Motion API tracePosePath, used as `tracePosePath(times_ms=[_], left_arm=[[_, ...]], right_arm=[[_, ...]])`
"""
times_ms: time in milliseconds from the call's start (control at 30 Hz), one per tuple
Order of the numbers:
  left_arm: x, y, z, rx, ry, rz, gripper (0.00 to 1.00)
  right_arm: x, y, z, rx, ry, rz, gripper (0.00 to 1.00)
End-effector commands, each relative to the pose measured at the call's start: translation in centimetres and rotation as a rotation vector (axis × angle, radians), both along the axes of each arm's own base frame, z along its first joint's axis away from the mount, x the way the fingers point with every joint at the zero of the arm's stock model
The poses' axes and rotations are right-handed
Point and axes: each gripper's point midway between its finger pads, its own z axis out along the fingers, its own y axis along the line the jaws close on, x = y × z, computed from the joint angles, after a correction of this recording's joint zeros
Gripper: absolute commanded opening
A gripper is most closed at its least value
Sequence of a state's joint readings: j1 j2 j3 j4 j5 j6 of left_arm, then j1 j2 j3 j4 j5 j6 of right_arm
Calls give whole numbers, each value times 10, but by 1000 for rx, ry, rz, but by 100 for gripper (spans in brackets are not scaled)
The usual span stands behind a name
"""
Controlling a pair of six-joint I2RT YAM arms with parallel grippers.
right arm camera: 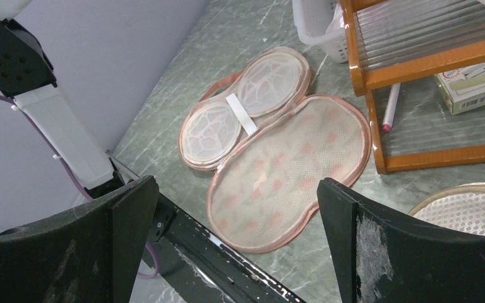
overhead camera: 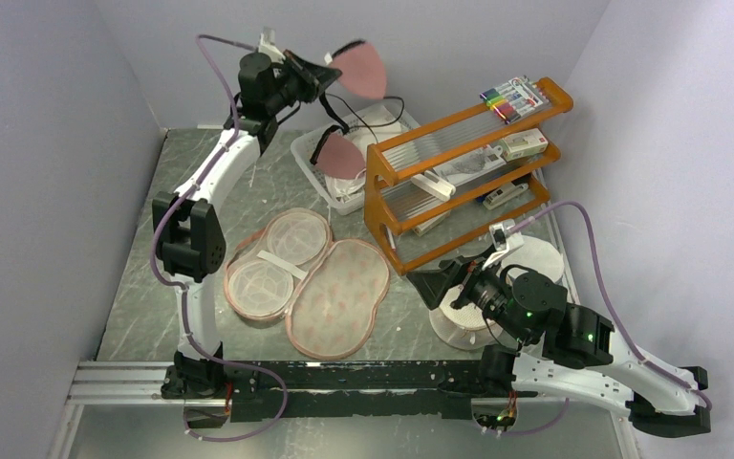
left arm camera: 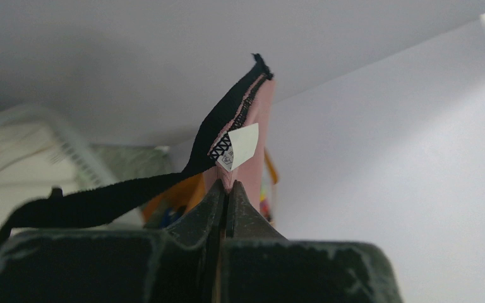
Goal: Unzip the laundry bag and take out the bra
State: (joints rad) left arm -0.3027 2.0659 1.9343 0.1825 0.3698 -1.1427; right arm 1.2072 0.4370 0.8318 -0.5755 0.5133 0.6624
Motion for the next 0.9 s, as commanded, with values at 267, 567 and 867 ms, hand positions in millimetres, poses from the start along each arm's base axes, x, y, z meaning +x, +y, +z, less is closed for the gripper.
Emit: tracePosePath(times_ms=[267,567,867], left_arm=[[-15,21,-79,238,61,-18,7],[-31,35,-122,258,45,-105,7],[-21,41,-189,350,66,-141,7]], right_arm=[[-3,-5,4,19,3,1,100],[-4,-18,10,19,-5,-18,100],[-5,-16,11,19,-5,-7,100]])
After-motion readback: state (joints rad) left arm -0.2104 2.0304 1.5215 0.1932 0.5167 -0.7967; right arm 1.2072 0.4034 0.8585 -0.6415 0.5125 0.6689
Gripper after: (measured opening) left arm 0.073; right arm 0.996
